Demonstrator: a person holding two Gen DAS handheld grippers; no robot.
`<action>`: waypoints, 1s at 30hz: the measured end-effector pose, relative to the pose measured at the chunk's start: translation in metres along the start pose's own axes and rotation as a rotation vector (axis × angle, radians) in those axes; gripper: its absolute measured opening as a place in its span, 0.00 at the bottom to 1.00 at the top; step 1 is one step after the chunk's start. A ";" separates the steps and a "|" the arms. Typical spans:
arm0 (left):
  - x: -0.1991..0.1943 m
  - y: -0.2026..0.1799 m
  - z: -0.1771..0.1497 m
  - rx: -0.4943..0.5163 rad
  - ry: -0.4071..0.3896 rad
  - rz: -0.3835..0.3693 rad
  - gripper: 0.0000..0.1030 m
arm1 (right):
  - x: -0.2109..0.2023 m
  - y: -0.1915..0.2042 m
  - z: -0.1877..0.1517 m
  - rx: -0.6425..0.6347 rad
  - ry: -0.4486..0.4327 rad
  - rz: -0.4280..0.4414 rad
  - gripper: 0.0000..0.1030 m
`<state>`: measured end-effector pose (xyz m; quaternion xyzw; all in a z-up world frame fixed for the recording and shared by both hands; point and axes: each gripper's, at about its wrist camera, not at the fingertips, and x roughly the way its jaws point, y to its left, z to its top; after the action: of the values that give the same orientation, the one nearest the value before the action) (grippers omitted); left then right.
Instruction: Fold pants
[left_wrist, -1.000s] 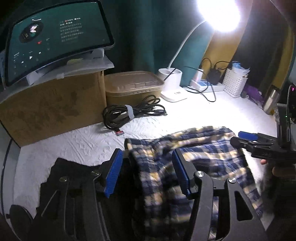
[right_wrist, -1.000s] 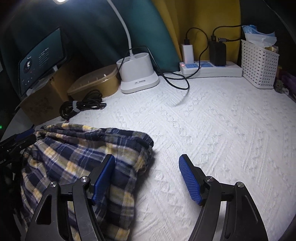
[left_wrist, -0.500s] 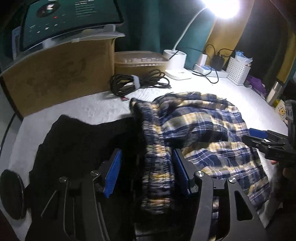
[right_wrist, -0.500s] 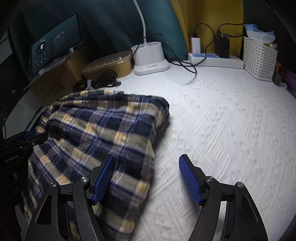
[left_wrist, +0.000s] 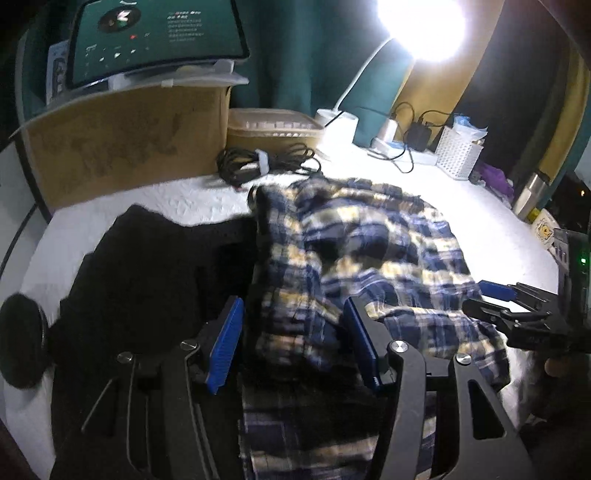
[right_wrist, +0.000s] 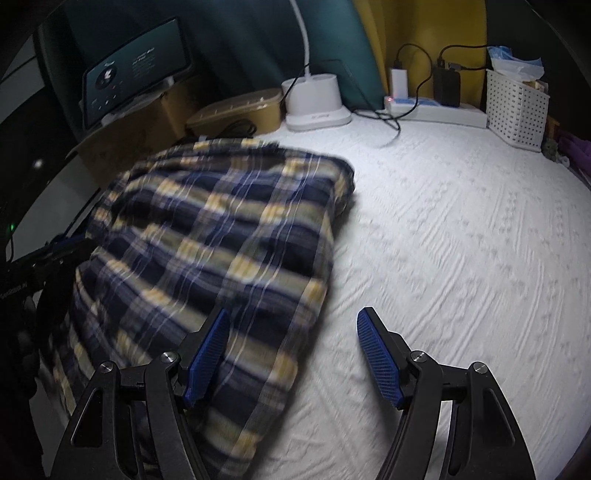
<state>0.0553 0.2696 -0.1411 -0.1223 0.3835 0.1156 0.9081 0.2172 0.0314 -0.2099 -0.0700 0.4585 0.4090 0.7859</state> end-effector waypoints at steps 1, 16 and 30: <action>0.001 0.001 -0.003 -0.001 0.008 0.004 0.55 | -0.002 0.001 -0.002 -0.006 -0.002 -0.003 0.71; -0.024 -0.012 -0.029 0.034 -0.033 0.071 0.56 | -0.034 -0.009 -0.034 -0.006 -0.044 -0.021 0.71; -0.056 -0.059 -0.037 0.099 -0.107 0.027 0.56 | -0.092 -0.026 -0.056 0.019 -0.130 -0.065 0.71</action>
<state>0.0105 0.1959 -0.1172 -0.0657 0.3415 0.1149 0.9305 0.1758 -0.0661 -0.1767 -0.0507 0.4078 0.3826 0.8275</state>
